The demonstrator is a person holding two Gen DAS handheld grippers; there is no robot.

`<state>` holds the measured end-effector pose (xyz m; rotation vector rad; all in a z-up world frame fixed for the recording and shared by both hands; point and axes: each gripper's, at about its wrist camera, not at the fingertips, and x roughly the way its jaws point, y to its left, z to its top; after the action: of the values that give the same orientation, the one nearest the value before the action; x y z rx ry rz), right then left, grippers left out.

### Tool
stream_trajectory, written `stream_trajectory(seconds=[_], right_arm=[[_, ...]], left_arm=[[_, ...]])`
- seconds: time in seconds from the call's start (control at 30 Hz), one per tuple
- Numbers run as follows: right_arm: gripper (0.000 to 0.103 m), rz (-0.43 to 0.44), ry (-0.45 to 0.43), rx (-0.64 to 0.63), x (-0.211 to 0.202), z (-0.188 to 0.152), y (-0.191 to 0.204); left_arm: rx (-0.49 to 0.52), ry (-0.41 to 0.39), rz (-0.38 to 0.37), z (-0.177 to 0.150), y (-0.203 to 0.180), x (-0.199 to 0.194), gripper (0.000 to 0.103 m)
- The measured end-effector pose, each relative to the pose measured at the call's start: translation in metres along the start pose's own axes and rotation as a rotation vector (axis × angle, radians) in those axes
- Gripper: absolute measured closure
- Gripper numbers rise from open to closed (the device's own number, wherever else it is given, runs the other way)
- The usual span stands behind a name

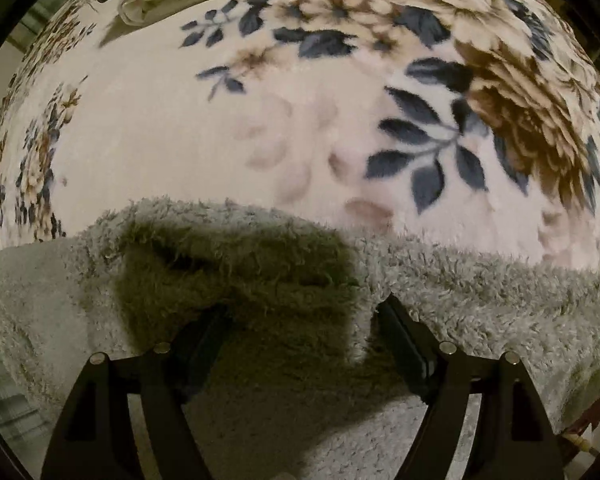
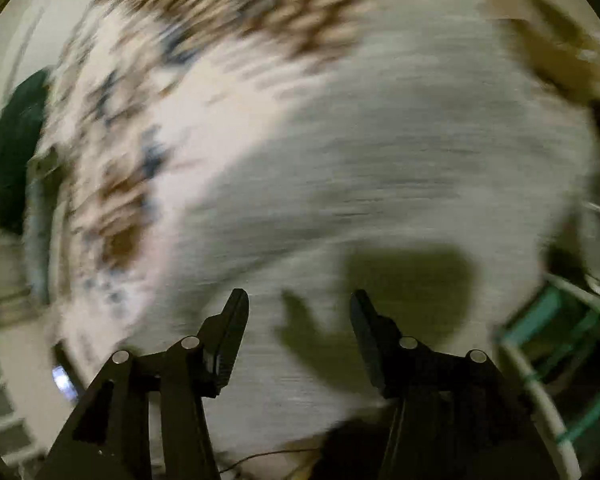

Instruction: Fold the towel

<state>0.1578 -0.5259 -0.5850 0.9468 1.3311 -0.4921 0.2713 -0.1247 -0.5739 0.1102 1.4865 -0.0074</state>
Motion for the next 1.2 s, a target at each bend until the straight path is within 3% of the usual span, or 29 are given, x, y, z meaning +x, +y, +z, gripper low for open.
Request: stream_trajectory(seconds=[0.07, 0.13, 0.23, 0.27, 0.3, 0.33, 0.43, 0.53, 0.67, 0.8, 0.87, 0.97, 1.0, 1.07, 1.1, 1.13, 1.17, 1.2], right_arm=[[0.048, -0.045, -0.019, 0.099, -0.008, -0.005, -0.042], [0.048, -0.021, 0.013, 0.198, -0.001, -0.009, -0.077], [0.048, 0.081, 0.068, 0.305, 0.025, -0.013, -0.110], [0.052, 0.121, 0.066, 0.312, 0.032, -0.014, -0.112], [0.084, 0.142, 0.050, 0.301, 0.038, -0.015, -0.111], [0.098, 0.120, 0.040, 0.278, 0.040, -0.016, -0.106], [0.098, 0.018, -0.040, 0.195, 0.020, -0.020, -0.097], [0.099, -0.022, -0.084, 0.223, -0.012, -0.021, -0.112], [0.097, -0.011, 0.031, 0.207, -0.004, -0.018, -0.128], [0.069, 0.037, 0.054, 0.145, 0.003, -0.026, -0.108], [0.061, 0.073, 0.076, 0.115, 0.007, -0.039, -0.089], [0.060, 0.127, 0.173, 0.100, 0.032, -0.062, -0.066], [0.060, 0.141, 0.215, 0.111, 0.047, -0.071, -0.059], [0.060, 0.160, 0.249, 0.137, 0.067, -0.084, -0.052], [0.062, 0.167, 0.257, 0.157, 0.076, -0.090, -0.049], [0.071, 0.186, 0.249, 0.197, 0.082, -0.098, -0.049], [0.102, 0.189, 0.234, 0.239, 0.085, -0.104, -0.051], [0.102, 0.174, 0.225, 0.256, 0.084, -0.109, -0.052]], left_arm=[[-0.004, 0.001, -0.004, -0.003, 0.001, -0.003, 0.026], [-0.009, 0.000, -0.003, -0.003, 0.004, -0.005, 0.026], [-0.010, -0.003, 0.007, -0.010, 0.010, -0.007, 0.026], [-0.006, -0.007, 0.010, -0.013, 0.009, -0.009, 0.026], [-0.003, -0.010, 0.011, -0.018, 0.012, -0.016, 0.026], [0.002, -0.014, 0.010, -0.021, 0.013, -0.020, 0.026], [0.017, -0.031, 0.005, -0.035, 0.020, -0.042, 0.026], [0.015, -0.019, -0.001, -0.070, 0.036, -0.067, 0.026], [-0.032, 0.058, -0.006, -0.122, 0.067, -0.074, 0.026], [-0.161, 0.185, -0.045, -0.161, 0.095, -0.049, 0.026], [-0.246, 0.215, -0.091, -0.168, 0.106, -0.034, 0.026], [-0.345, 0.231, -0.135, -0.172, 0.114, -0.012, 0.029], [-0.362, 0.226, -0.140, -0.173, 0.116, -0.008, 0.033], [-0.348, 0.193, -0.108, -0.174, 0.114, -0.003, 0.058], [-0.325, 0.163, -0.084, -0.175, 0.114, -0.004, 0.078], [-0.302, 0.126, -0.072, -0.176, 0.113, -0.007, 0.092], [-0.284, 0.100, -0.075, -0.179, 0.114, -0.011, 0.096], [-0.272, 0.086, -0.080, -0.178, 0.112, -0.016, 0.098]])
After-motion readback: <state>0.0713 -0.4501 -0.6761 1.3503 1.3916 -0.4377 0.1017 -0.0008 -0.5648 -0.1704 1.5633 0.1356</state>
